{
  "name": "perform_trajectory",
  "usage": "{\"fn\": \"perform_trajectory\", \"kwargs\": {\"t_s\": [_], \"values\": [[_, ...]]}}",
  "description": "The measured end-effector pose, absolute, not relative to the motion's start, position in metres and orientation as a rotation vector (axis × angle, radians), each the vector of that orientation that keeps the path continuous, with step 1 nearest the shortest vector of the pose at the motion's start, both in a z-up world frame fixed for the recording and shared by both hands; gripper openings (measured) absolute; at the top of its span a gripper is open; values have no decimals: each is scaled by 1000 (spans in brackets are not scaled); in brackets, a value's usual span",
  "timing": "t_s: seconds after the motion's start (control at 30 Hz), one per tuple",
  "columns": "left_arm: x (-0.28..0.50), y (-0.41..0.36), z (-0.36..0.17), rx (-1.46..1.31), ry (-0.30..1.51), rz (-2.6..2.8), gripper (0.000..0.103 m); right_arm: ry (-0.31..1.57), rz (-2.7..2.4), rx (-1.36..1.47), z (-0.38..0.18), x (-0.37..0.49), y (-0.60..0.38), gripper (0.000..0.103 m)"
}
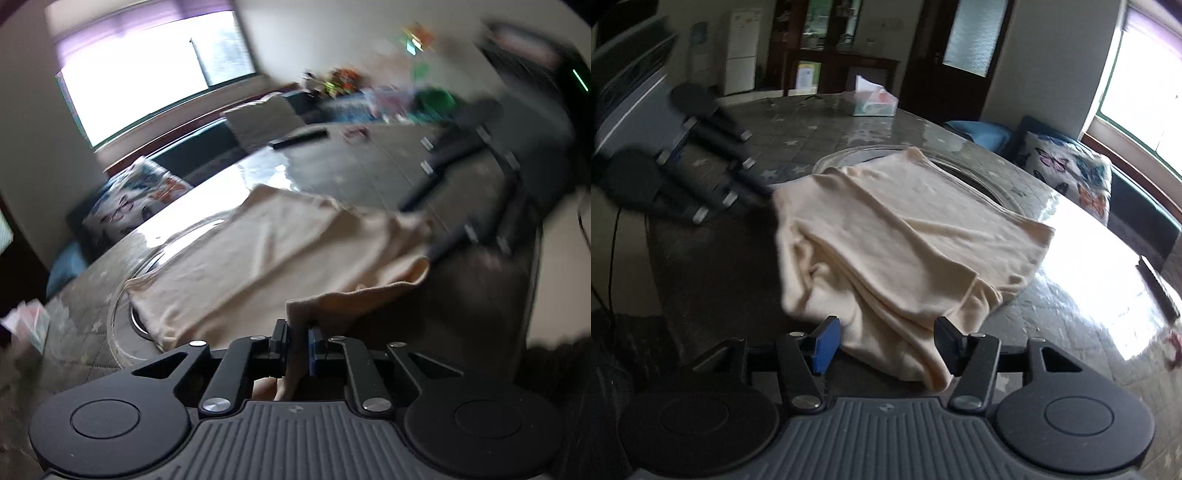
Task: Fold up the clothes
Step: 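Grasp the sweatshirt side edge with the right gripper, then lift and fold the side edge over the body with the right gripper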
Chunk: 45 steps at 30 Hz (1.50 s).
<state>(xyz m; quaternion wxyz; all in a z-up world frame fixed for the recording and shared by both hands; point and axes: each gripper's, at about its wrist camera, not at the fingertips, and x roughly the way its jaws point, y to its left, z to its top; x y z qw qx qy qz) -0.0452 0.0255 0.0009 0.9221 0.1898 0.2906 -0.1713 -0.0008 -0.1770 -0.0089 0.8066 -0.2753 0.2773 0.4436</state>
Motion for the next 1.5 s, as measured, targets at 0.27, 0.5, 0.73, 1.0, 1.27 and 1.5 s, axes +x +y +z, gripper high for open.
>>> {"fn": "perform_trajectory", "kwargs": {"t_s": [0.27, 0.5, 0.73, 1.0, 1.27, 1.5], "values": [[-12, 38, 14, 286, 602, -318, 9, 526, 988, -667, -18, 4, -156, 57], [-15, 49, 7, 271, 635, -293, 12, 648, 974, -540, -20, 36, -155, 18], [-53, 53, 0, 317, 626, -298, 45, 673, 960, -411, -2, 53, -159, 11], [-65, 28, -20, 477, 596, -289, 52, 662, 930, -355, 12, 68, -153, 9], [-54, 37, -25, 518, 592, -226, 11, 654, 898, -318, 11, 68, -158, 8], [-70, 41, 17, 446, 525, -229, 9, 595, 888, -287, 18, 51, -170, 7]]}}
